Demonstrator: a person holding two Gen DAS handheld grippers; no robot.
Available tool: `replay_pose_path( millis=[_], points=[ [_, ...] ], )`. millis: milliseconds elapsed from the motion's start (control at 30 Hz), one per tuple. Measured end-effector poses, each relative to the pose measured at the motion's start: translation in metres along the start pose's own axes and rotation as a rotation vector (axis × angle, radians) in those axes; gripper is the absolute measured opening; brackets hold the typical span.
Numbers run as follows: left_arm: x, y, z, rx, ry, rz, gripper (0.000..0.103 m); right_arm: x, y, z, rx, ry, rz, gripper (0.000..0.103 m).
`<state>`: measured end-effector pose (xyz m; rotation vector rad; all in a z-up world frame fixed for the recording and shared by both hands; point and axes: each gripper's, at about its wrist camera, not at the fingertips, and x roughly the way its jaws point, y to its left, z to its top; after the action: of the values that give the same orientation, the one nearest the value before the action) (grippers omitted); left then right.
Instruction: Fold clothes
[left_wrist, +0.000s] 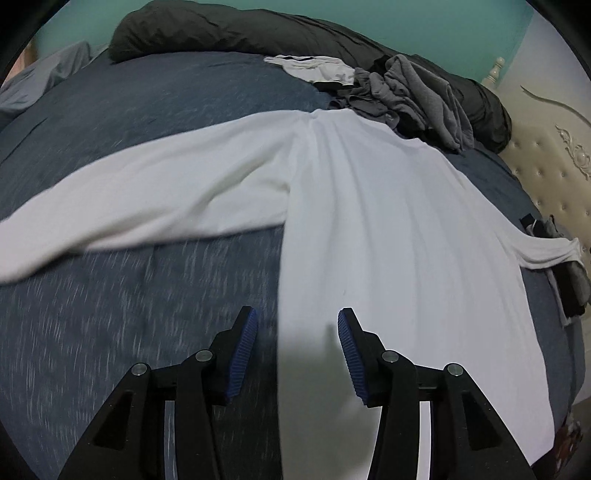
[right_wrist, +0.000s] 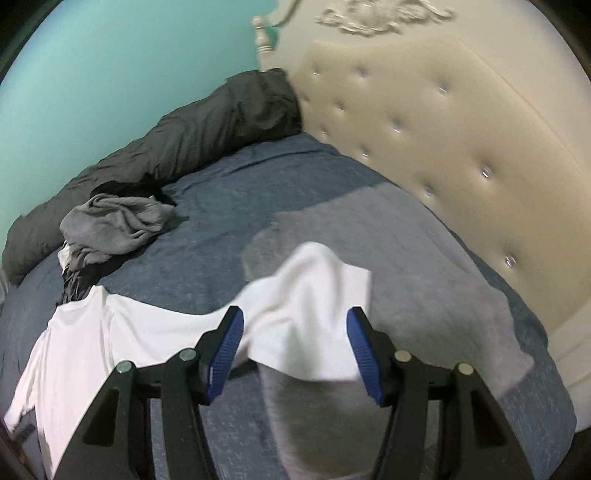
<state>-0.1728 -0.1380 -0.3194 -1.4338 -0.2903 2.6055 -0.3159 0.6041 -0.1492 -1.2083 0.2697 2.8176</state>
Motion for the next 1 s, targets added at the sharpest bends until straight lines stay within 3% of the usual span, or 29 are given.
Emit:
replay_pose_path(
  millis=[333, 500, 733, 767, 800, 833, 867, 933, 1000],
  points=[
    [-0.010, -0.005, -0.024, 0.014, -0.005, -0.008, 0.050, -0.004, -0.038, -0.009, 0.132, 0.023, 0.006, 0.059],
    [-0.011, -0.005, -0.027, 0.008, -0.006, -0.022, 0.050, 0.010, -0.044, -0.007, 0.185, 0.055, 0.025, 0.065],
    [-0.007, 0.000, -0.024, -0.011, -0.006, -0.020, 0.050, 0.034, -0.030, -0.009, 0.128, 0.114, -0.005, 0.063],
    [-0.006, 0.000, -0.024, -0.013, -0.004, -0.019, 0.051, 0.036, -0.028, -0.010, 0.117, 0.115, -0.023, 0.058],
    [-0.004, 0.001, -0.024, -0.016, -0.002, -0.019, 0.051, 0.037, -0.025, -0.010, 0.106, 0.115, -0.041, 0.039],
    [-0.003, 0.002, -0.025, -0.019, 0.001, -0.019, 0.050, 0.038, -0.023, -0.011, 0.098, 0.110, -0.048, 0.027],
    [-0.002, 0.003, -0.026, -0.024, 0.005, -0.022, 0.051, 0.038, -0.019, -0.012, 0.083, 0.099, -0.061, 0.024],
    [0.000, 0.004, -0.027, -0.034, 0.012, -0.029, 0.051, 0.035, -0.009, -0.010, 0.023, 0.070, -0.093, 0.006],
    [0.000, 0.004, -0.028, -0.034, 0.013, -0.028, 0.051, 0.028, 0.000, -0.007, -0.033, 0.026, -0.117, 0.005]
  ],
)
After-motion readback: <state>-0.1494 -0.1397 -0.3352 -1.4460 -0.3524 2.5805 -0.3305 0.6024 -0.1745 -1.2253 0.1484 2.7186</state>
